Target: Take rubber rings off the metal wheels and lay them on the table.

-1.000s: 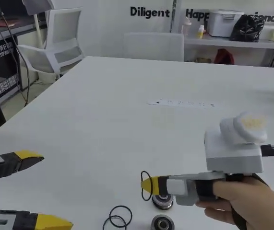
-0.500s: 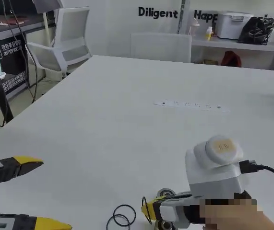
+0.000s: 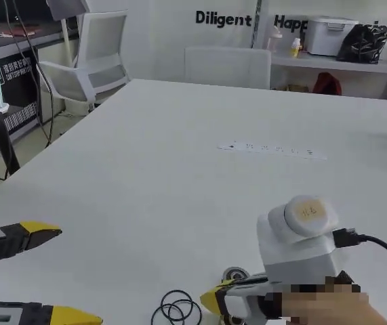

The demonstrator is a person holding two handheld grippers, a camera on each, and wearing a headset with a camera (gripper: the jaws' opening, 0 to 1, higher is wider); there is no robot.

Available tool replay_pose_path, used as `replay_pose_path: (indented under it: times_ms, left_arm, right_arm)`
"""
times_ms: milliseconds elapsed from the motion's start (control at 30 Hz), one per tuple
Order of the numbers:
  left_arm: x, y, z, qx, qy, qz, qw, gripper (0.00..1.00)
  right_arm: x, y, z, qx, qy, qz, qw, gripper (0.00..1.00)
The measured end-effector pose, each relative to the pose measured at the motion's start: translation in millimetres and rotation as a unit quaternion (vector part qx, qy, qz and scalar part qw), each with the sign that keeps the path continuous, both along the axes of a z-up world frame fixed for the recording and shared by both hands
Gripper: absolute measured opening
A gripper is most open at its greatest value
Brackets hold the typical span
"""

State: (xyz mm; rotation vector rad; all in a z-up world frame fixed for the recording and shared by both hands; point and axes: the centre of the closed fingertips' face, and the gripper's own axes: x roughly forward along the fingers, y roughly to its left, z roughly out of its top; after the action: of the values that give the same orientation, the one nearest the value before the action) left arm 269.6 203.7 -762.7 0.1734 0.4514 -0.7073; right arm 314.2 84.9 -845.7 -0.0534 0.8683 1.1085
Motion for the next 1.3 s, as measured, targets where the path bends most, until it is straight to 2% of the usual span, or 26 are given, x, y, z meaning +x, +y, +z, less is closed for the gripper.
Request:
replay_pose_path:
  times_ms: [333, 467, 600, 767, 900, 1000, 1100, 1200, 1300]
  left_arm:
    - [1.7, -2.6, 3.5, 0.002, -0.002, -0.004, 1.0000, 0.85]
    - [6.8, -6.9, 8.8, 0.007, -0.007, -0.014, 0.9998, 0.85]
    - [17.1, -15.1, 18.7, 0.009, -0.019, -0.029, 0.9994, 0.84]
    - [31.5, -34.9, 30.0, 0.024, -0.039, -0.068, 0.9966, 0.78]
    - [41.9, -50.7, 40.2, 0.018, -0.051, -0.086, 0.9948, 0.77]
    - [48.3, -66.4, 44.8, 0.029, -0.060, -0.116, 0.9910, 0.75]
    - [54.6, -78.0, 46.9, 0.035, -0.067, -0.133, 0.9882, 0.73]
    - [61.2, -93.6, 45.9, 0.039, -0.063, -0.154, 0.9854, 0.68]
    - [67.1, -107.6, 47.2, 0.051, -0.075, -0.170, 0.9813, 0.66]
  right_arm:
    - [12.9, -6.6, 11.1, 0.014, -0.010, -0.019, 0.9997, 0.00]
    - [24.3, -14.2, 17.6, 0.025, -0.014, -0.038, 0.9989, 0.01]
    - [35.7, -24.2, 21.0, 0.029, -0.015, -0.062, 0.9975, 0.01]
    - [49.4, -39.3, 23.3, 0.034, -0.014, -0.092, 0.9951, 0.01]
    - [58.0, -50.1, 23.5, 0.030, -0.017, -0.108, 0.9936, 0.02]
    - [62.4, -58.0, 21.5, 0.026, -0.013, -0.119, 0.9925, 0.04]
    - [62.0, -66.1, 15.9, 0.009, -0.013, -0.121, 0.9925, 0.05]
    - [61.2, -75.5, 10.0, -0.017, -0.021, -0.110, 0.9936, 0.07]
    - [60.7, -82.7, 3.3, -0.030, -0.014, -0.109, 0.9935, 0.08]
